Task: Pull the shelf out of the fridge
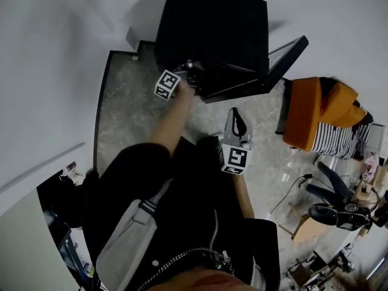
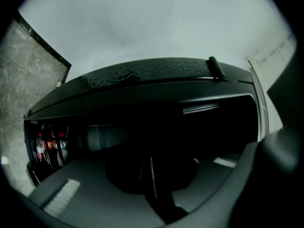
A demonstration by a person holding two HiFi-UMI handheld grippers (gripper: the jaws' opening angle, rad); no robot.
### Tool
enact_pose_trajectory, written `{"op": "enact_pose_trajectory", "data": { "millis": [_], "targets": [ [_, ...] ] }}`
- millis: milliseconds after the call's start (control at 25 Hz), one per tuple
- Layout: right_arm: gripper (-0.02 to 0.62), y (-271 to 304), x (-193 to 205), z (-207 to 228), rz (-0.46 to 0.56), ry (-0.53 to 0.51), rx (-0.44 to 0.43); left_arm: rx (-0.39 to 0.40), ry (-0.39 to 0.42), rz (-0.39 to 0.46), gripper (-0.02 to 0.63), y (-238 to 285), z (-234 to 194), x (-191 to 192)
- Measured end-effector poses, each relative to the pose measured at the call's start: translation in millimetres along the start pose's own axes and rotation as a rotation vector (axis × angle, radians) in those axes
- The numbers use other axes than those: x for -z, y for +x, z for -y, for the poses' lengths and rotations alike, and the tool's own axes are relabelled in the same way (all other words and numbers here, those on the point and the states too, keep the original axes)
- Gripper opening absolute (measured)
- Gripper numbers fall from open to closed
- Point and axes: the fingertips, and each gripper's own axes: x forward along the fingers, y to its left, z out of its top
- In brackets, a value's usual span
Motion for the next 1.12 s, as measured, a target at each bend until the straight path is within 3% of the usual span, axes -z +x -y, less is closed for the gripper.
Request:
{"op": "enact_pose_trajectory", "data": {
  "millis": [120, 640, 840, 1000, 1120],
  "targets": [
    [0.002, -0.5, 1.9, 0.0, -0.005, 0.003, 0.0, 0.012, -0.035, 0.006, 0.034, -1.1, 0.6, 0.1],
    [0.003, -1.2, 1.5, -5.7, 0.001, 0.012, -0.006, 0.032, -0.023, -0.019, 0.04, -31.4, -1.1, 3.6],
    [0.003, -5.2, 5.3, 0.2, 0.001, 0.029, 0.02, 0.086, -0.024, -0.082, 0.094, -6.3, 3.2, 7.8],
    [0.003, -6.9, 6.4, 1.7, -0.01, 0.033, 0.036, 0.082, -0.043, -0.083, 0.09, 8.5, 3.4, 3.5],
    [0.003, -6.8, 7.1, 3.3, -0.008, 0.039, 0.043, 0.073, -0.052, -0.075, 0.04, 11.3, -0.2, 0.5]
  ]
}}
